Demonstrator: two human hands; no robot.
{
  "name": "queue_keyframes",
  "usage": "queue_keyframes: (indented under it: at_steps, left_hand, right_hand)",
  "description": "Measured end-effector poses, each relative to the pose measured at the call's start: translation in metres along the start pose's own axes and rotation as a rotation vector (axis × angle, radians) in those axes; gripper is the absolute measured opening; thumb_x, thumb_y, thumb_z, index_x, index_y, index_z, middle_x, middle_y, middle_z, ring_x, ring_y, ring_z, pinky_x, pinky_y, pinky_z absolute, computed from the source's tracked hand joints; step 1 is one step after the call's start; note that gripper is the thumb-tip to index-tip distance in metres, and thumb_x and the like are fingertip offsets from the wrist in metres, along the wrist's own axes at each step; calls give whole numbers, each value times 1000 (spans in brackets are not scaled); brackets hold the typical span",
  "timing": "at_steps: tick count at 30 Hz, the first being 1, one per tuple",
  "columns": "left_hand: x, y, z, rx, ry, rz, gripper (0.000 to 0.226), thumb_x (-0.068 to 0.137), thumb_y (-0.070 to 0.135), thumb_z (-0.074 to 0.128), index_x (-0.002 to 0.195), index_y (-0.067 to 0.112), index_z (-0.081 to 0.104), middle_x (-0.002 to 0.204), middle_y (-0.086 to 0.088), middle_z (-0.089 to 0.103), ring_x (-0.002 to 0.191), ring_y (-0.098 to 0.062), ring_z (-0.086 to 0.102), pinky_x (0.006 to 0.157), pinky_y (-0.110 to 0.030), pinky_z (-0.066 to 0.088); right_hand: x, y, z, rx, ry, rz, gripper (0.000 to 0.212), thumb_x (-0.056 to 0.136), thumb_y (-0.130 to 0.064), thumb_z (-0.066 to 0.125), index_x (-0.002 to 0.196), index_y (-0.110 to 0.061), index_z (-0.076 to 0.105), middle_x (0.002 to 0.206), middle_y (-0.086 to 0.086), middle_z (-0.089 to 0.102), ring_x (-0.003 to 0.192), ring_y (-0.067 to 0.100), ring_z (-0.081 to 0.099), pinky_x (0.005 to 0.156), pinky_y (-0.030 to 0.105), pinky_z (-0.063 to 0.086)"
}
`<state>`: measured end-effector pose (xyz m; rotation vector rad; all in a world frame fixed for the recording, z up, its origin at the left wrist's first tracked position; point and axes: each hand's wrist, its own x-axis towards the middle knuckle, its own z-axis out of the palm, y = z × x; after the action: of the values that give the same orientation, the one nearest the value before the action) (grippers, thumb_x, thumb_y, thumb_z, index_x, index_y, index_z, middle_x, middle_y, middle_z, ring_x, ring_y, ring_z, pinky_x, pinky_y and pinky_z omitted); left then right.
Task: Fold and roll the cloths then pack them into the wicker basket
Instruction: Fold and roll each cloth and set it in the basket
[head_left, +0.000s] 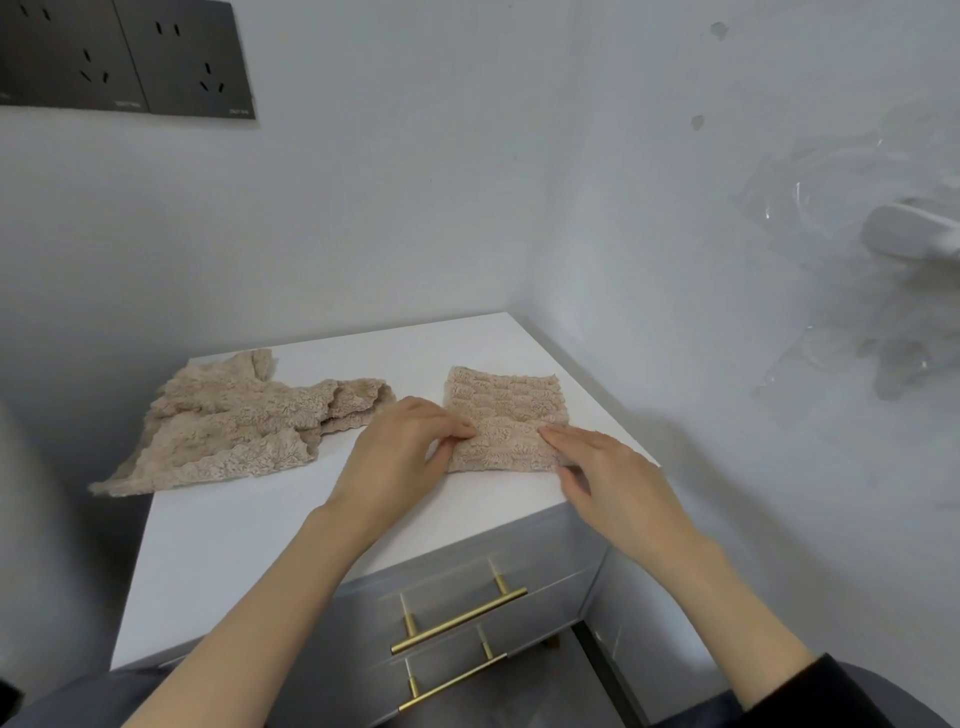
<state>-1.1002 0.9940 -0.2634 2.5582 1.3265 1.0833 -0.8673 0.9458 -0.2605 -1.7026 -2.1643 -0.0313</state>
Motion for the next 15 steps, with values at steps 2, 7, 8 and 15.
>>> queue_keyframes:
  at_steps: [2,7,8,15]
  left_hand:
    - [-4,-6,-3,29,-103,-3,38,84,8,63,119,23,68,116,9,68,113,-16,56,99,-31,42]
    - [-6,-8,-1,-58,-181,-96,43,90,33,61,132,28,54,128,13,58,123,-8,46,100,-18,30]
    - [-4,-6,1,-77,-179,-121,41,91,35,59,132,27,54,127,12,59,121,-9,46,97,-19,31]
    - [5,-4,3,-235,-180,-314,23,96,38,49,105,20,59,84,3,59,84,-15,51,65,-26,32]
  right_hand:
    - [2,5,-1,32,-24,-1,49,96,-17,44,142,-34,42,143,-19,44,130,4,38,94,22,40]
    - [6,13,4,129,-49,-13,46,96,-12,42,139,-31,44,138,-19,46,125,6,35,92,19,35]
    - [7,15,5,173,-55,-6,44,98,-13,40,138,-30,45,133,-19,49,122,6,36,90,16,31]
    - [18,15,3,585,-5,244,18,100,-23,43,115,-26,52,88,5,54,73,-1,43,62,9,33]
